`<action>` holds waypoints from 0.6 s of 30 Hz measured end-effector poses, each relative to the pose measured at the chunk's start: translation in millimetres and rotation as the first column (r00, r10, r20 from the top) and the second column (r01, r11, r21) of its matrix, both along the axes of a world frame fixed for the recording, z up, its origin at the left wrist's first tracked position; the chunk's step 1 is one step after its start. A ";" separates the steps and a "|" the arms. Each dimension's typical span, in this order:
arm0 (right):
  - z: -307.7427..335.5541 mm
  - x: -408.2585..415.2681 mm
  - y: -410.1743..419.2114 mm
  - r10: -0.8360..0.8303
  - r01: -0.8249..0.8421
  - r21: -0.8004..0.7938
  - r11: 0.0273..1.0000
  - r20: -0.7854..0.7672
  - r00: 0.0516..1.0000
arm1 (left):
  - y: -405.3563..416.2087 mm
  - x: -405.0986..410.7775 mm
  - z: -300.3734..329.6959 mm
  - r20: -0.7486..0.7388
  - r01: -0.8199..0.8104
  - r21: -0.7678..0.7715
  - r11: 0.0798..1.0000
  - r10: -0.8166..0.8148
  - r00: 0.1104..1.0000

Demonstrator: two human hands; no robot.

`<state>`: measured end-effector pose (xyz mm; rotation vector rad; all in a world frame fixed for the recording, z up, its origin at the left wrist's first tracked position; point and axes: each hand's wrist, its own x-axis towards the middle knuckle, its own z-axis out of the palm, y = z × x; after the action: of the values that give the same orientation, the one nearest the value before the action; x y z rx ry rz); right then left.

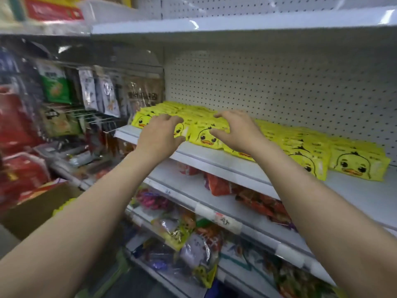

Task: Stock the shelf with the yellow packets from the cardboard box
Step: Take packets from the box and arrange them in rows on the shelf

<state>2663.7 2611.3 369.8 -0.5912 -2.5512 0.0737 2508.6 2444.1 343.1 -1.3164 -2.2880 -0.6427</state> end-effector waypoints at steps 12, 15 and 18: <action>-33.4 -147.4 -136.1 0.331 -0.332 -0.018 0.943 -0.025 0.943 | -171.1 -97.6 -36.0 -0.071 -0.240 0.045 0.970 0.243 0.967; -38.6 -199.4 -150.1 0.382 -0.382 -0.013 0.924 -0.021 0.924 | -188.0 -135.3 -40.2 -0.046 -0.309 0.048 0.950 0.311 0.949; -41.0 -261.0 -161.3 0.416 -0.415 0.015 0.910 -0.022 0.909 | -201.1 -183.6 -41.1 -0.051 -0.362 0.028 0.932 0.363 0.931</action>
<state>2402.7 2449.9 328.8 -0.0307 -2.6089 0.2145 2325.0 2243.0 301.9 -0.8542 -2.3850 -0.4909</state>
